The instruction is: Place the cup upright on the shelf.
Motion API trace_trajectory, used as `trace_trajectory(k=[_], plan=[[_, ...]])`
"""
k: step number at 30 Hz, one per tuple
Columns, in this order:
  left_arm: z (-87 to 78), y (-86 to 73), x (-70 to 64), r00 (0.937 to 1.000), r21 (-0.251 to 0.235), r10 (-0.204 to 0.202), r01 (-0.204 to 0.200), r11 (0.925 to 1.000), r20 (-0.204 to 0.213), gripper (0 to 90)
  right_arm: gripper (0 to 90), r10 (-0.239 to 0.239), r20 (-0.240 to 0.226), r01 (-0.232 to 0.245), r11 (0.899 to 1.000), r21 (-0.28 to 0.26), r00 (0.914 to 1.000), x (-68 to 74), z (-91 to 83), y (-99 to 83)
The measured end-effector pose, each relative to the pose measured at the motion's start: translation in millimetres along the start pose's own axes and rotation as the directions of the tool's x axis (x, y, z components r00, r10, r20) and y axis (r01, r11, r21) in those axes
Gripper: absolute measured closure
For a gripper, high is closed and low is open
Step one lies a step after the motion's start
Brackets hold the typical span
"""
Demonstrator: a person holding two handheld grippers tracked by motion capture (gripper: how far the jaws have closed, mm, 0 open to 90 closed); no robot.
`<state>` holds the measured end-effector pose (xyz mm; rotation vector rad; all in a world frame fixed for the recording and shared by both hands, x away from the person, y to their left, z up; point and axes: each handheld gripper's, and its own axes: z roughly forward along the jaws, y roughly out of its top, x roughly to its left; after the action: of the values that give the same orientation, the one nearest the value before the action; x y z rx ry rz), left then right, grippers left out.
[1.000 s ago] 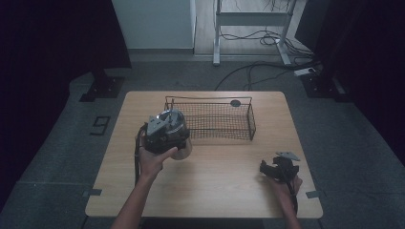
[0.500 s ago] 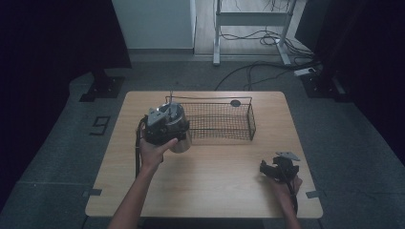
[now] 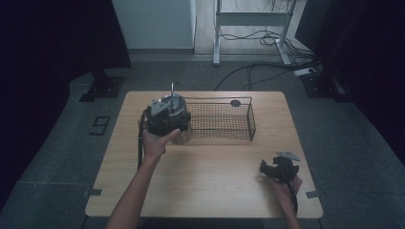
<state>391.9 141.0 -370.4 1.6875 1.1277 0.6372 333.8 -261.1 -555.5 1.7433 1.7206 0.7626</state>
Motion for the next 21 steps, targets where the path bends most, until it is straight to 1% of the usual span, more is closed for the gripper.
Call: trace_trajectory(k=[3, 7, 10, 14, 21], plan=[[6.5, 4.3, 2.6, 0.9998, -0.007, -0.005, 0.005, 1.0, -0.019, 3.7, 10.8, 0.001, 0.0, -0.001, 1.0, -0.001, 1.0, 0.0, 0.1, 0.0], [15.1, 9.4, 6.4, 0.9993, -0.002, -0.02, 0.02, 0.9998, -0.032, 3.7, 10.9, 0.001, 0.001, -0.001, 1.0, -0.002, 1.0, 0.0, 0.0, 0.0], [19.5, 12.8, 7.7, 0.9989, 0.003, -0.01, 0.01, 0.9999, -0.047, 3.8, 11.0, 0.001, 0.001, -0.001, 1.0, -0.002, 1.0, 0.0, 0.0, 0.0], [24.9, 14.8, 10.0, 0.998, 0.01, -0.007, 0.007, 0.9999, -0.062, 3.8, 11.0, 0.002, 0.001, -0.002, 1.0, -0.002, 1.0, 0.0, 0.0, 0.0], [34.3, 17.0, 16.0, 0.9955, 0.018, -0.022, 0.024, 0.9995, -0.092, 3.7, 11.2, 0.002, 0.001, -0.002, 1.0, -0.002, 1.0, -0.1, -0.1, -0.1]])
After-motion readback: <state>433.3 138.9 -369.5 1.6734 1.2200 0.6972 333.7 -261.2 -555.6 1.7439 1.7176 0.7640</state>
